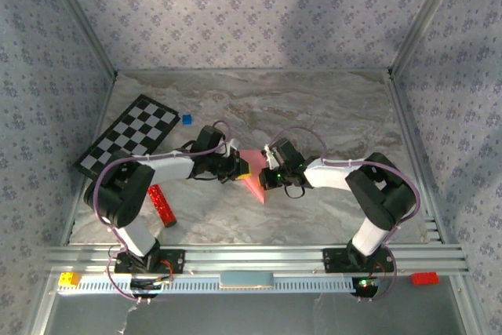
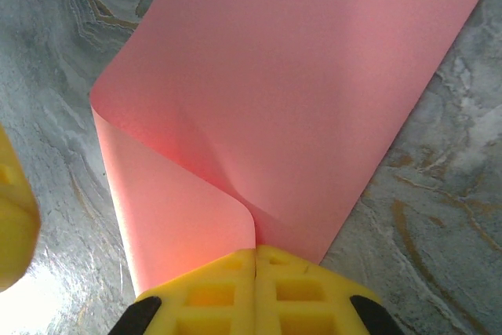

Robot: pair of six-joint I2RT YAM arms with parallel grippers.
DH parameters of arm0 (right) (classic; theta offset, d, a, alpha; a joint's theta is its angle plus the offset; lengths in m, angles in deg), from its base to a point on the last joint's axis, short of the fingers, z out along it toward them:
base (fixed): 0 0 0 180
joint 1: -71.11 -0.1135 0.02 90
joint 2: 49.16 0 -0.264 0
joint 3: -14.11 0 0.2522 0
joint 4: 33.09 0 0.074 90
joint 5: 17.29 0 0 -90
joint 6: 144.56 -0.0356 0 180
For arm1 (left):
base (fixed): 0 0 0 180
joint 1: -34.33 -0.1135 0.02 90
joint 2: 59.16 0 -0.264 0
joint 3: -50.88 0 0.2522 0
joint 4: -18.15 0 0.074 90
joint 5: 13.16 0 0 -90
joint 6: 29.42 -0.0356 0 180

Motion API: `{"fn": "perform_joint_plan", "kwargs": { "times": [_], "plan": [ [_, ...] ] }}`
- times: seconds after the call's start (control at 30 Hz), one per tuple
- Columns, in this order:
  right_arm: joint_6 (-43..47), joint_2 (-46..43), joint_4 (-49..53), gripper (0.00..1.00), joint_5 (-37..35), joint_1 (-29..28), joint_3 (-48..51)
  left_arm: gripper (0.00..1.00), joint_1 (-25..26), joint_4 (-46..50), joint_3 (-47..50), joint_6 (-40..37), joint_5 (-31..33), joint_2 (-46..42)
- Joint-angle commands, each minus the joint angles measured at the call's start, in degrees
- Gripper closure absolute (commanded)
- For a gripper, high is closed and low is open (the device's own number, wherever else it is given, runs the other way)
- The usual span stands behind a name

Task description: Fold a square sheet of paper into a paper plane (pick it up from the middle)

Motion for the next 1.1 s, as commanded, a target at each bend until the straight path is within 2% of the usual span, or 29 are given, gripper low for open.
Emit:
{"fn": "perform_joint_plan", "kwargs": {
  "times": [0.0, 0.1, 0.83, 1.07],
  "plan": [
    [-0.9, 1.1, 0.3, 0.98, -0.8, 0.3, 0.6, 0.96, 0.4, -4.6, 1.4, 2.4, -1.6, 1.7],
    [-0.9, 1.1, 0.3, 0.98, -0.9, 0.3, 0.6, 1.0, 0.7, -5.4, 1.9, 2.7, -2.0, 2.4],
    [-0.8, 0.9, 0.6, 0.98, -1.0, 0.5, 1.4, 1.0, 0.9, -8.7, 2.8, 2.4, -0.8, 6.8],
    [-0.9, 0.8, 0.5, 0.98, -1.0, 0.6, 1.6, 1.0, 1.0, -7.1, 2.9, 1.4, 0.4, 6.8]
  ]
}}
